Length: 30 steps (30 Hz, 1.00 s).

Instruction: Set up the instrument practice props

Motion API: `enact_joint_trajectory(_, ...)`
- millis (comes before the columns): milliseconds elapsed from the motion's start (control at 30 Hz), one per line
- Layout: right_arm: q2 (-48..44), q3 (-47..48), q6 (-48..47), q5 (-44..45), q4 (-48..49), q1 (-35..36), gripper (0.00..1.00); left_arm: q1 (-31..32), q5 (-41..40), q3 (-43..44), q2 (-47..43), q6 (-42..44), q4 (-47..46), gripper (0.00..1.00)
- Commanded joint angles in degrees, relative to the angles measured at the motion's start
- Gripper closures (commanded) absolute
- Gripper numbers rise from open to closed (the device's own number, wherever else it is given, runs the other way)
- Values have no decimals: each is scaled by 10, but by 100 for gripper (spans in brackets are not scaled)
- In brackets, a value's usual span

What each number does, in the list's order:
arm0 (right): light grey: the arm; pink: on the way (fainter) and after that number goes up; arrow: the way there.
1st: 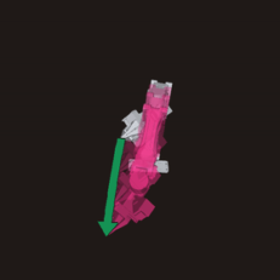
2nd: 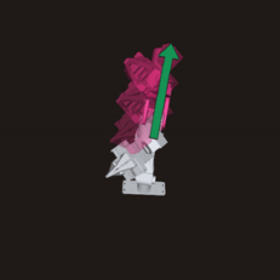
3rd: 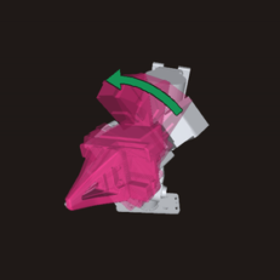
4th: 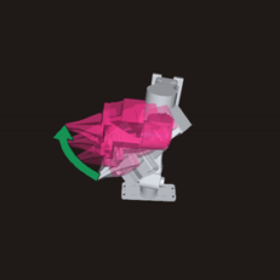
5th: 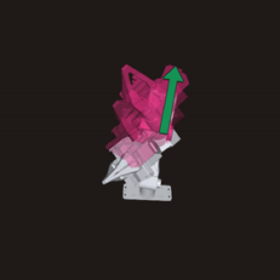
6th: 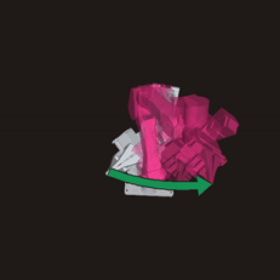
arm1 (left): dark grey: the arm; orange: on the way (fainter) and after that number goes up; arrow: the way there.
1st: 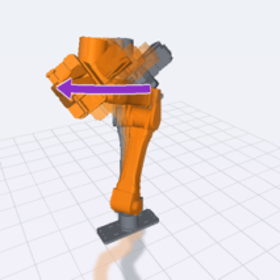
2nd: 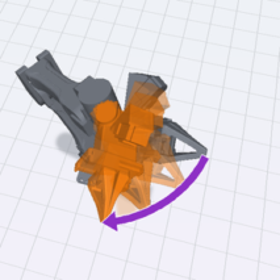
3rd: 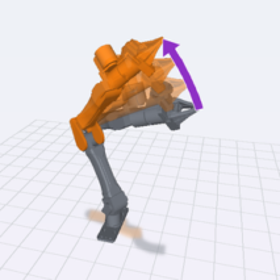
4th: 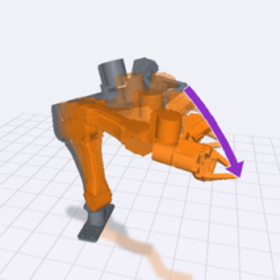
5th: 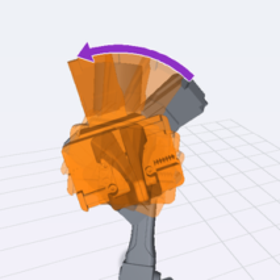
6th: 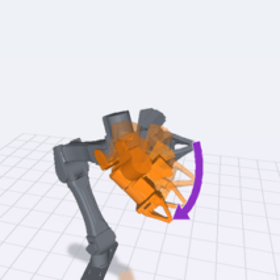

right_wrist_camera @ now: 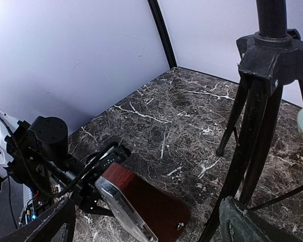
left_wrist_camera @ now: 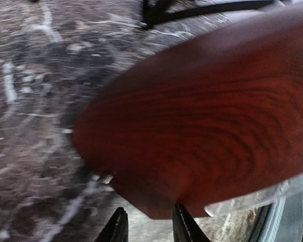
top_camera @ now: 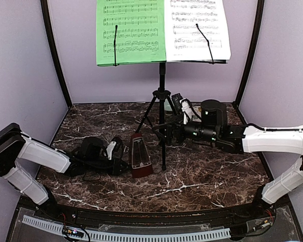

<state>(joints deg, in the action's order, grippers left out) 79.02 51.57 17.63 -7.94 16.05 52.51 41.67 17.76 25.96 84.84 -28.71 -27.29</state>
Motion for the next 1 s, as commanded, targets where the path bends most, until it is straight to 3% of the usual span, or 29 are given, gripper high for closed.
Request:
enact_joint_trajectory(0, 14, 31, -17, -3, 1, 5, 0, 27, 33, -13, 5, 18, -76, 67)
enact_joint_trajectory(167, 36, 51, -21, -6, -3, 7, 0, 20, 26, -43, -15, 37, -124, 63)
enact_joint_trajectory(333, 63, 77, -15, 19, -10, 25, 1, -28, 23, -122, -55, 88, -223, 56)
enact_joint_trajectory(433, 79, 97, 3, 79, -31, 45, 1, -38, 2, -117, -59, 128, -191, 55)
enact_joint_trajectory(733, 126, 140, 118, 311, -106, 134, 0, -44, -58, -143, -77, 105, -232, 57)
enact_joint_trajectory(967, 209, 216, 182, 404, -152, 176, 0, -46, -98, -148, -95, 99, -229, 56)
